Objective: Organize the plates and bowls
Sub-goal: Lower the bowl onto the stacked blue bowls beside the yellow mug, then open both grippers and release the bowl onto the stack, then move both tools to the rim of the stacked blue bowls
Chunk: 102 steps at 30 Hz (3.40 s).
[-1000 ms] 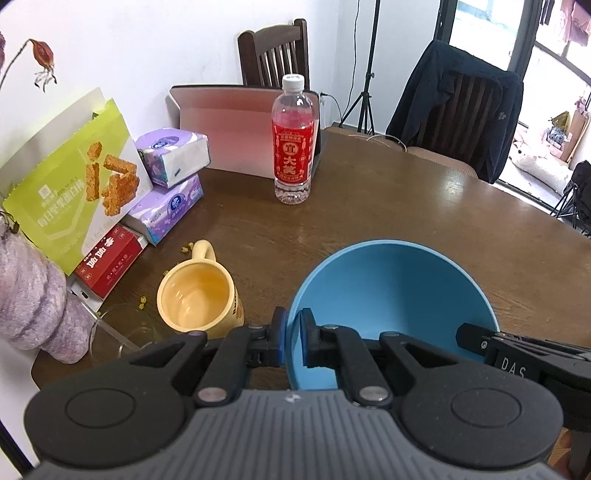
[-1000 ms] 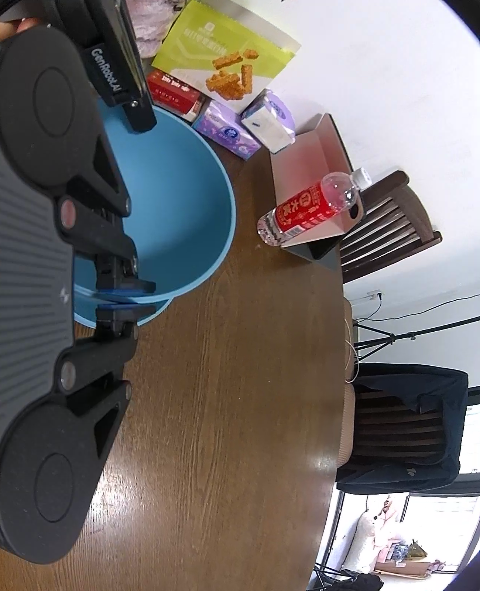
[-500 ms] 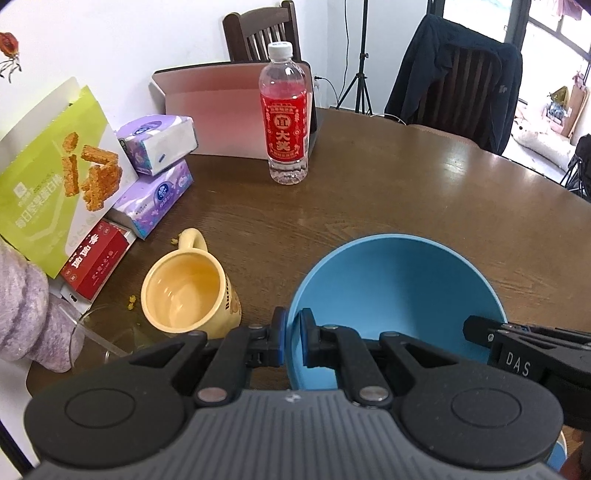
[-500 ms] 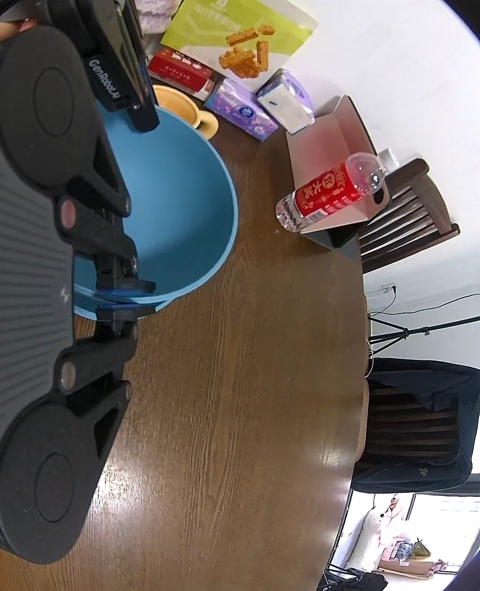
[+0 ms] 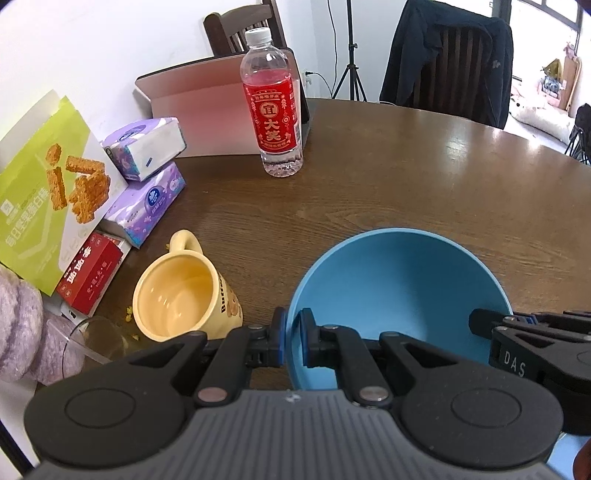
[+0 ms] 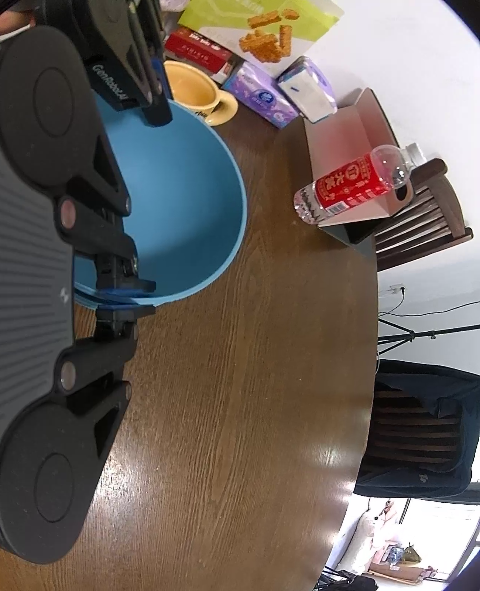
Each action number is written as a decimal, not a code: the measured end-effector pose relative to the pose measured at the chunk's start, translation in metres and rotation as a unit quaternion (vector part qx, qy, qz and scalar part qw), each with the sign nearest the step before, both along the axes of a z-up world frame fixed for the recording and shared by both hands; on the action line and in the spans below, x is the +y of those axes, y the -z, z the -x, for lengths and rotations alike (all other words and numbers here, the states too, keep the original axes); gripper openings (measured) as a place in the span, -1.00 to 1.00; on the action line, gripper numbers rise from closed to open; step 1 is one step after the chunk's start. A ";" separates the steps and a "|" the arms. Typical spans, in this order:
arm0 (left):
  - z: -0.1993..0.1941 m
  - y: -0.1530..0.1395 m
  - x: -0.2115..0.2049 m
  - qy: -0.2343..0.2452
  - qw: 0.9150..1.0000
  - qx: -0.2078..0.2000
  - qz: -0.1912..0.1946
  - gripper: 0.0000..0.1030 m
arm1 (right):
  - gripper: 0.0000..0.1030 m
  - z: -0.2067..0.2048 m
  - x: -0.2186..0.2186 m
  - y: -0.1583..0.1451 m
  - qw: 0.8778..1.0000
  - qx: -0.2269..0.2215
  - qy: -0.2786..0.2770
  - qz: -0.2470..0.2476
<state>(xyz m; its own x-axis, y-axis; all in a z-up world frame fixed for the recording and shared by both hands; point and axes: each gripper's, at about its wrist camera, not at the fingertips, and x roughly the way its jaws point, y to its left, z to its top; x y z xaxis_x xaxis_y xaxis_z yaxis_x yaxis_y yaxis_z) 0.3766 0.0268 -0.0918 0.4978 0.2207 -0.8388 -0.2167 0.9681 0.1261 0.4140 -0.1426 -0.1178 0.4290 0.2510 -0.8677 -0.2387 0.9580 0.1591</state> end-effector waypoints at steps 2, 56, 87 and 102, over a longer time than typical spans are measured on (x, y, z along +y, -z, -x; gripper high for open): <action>0.000 0.002 -0.001 0.004 1.000 0.000 -0.002 -0.83 | -0.89 0.001 0.001 0.004 1.000 0.000 0.001 0.003; 0.193 -0.080 0.006 -0.029 0.990 -0.132 0.037 1.00 | 1.00 0.165 -0.101 -0.094 0.995 -0.084 -0.043 -0.035; 0.079 -0.044 0.043 0.054 0.994 -0.075 0.051 1.00 | 1.00 0.096 -0.076 -0.047 0.996 -0.012 0.081 -0.034; 0.022 0.000 0.062 0.034 0.996 -0.009 0.083 0.97 | 0.99 0.026 -0.029 -0.004 0.995 0.051 0.084 -0.024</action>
